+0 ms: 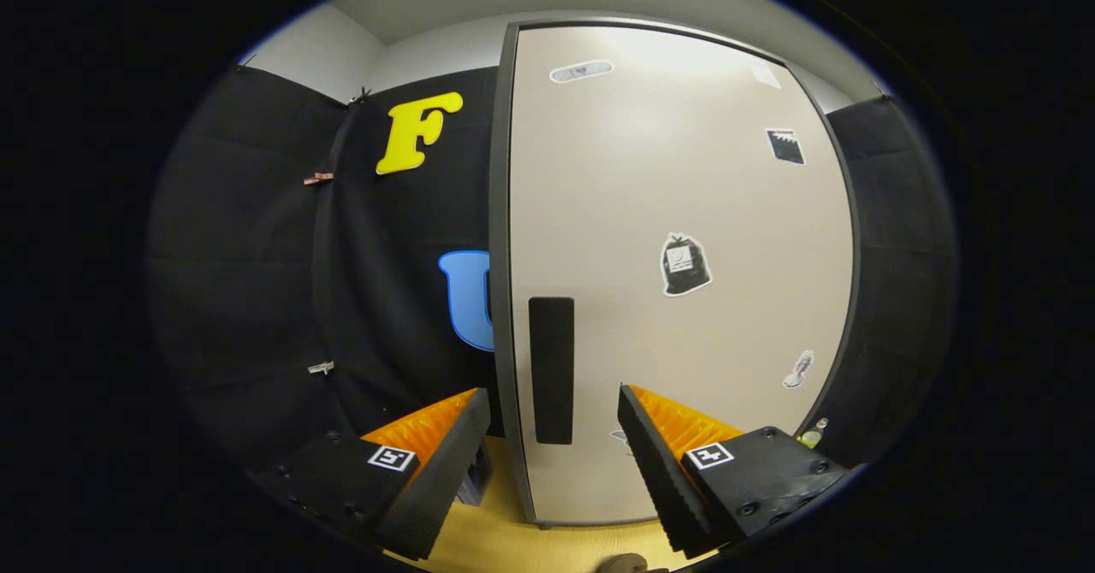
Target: Open the shoe cabinet door, grab the shoes and put them into the shoe cabinet, then close the shoe cabinet door.
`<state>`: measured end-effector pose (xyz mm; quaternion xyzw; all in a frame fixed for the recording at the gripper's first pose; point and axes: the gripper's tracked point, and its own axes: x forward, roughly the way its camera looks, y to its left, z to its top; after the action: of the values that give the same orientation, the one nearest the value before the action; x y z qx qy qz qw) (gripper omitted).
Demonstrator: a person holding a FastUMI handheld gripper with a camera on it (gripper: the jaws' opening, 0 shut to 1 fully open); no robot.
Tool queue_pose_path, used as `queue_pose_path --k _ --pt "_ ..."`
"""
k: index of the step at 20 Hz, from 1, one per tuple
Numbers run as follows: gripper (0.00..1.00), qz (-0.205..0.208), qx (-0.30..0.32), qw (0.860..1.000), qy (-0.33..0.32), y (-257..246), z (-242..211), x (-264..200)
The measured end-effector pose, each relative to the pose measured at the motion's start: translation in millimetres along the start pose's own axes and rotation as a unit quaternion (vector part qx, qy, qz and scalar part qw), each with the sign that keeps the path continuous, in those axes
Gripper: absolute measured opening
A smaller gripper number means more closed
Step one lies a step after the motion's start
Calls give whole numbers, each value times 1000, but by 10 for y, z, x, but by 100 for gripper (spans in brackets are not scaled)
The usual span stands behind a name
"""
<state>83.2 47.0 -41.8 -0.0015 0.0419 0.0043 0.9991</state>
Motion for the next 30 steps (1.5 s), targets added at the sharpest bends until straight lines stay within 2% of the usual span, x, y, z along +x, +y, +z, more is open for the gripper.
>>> queue_pose_path --k 7,8,10,15,18,20,21,24,25,30 --pt "97 -31 13 999 26 -80 -196 411" --pt "95 -35 13 999 24 -88 -187 422" --pt "82 -39 13 999 16 -97 -158 450" --pt "80 -39 20 999 1 -92 -71 476" --pt "43 -43 15 999 -5 -68 -67 490" --pt "46 -42 14 999 -1 -52 -94 514" --pt "36 -42 14 999 -3 -54 -78 502" --pt "35 -53 5 999 0 -68 -60 506" --pt "26 -57 1 998 1 -58 -92 491" --pt "26 -54 -5 998 11 -49 -101 383"
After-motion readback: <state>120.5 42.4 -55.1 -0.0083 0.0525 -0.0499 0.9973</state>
